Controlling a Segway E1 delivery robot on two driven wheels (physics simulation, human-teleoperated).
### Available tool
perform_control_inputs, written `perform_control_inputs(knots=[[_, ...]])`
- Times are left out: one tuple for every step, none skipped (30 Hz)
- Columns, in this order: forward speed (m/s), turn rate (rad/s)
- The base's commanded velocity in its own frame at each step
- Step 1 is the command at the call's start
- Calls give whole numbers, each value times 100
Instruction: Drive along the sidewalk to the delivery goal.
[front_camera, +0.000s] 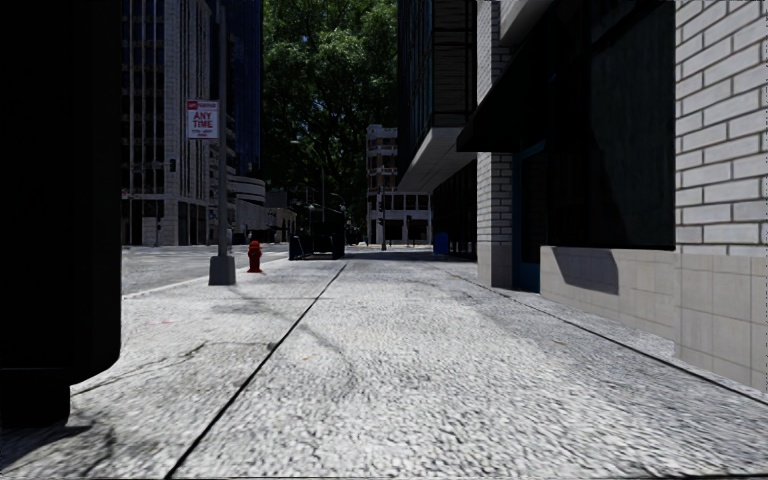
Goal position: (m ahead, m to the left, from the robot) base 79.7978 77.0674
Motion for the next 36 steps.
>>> perform_control_inputs(knots=[[200, 0], [200, 0], [200, 0], [200, 0], [200, 0], [200, 0], [200, 0], [200, 0], [200, 0], [200, 0], [200, 0], [200, 0], [200, 0], [200, 0], [200, 0], [200, 0], [200, 0], [200, 0], [200, 0], [200, 0], [200, 0], [200, 0], [200, 0], [200, 0], [200, 0], [200, 0], [200, 0], [200, 0], [200, 0], [200, 0], [200, 0], [200, 0], [200, 0], [200, 0], [200, 0], [200, 0]])
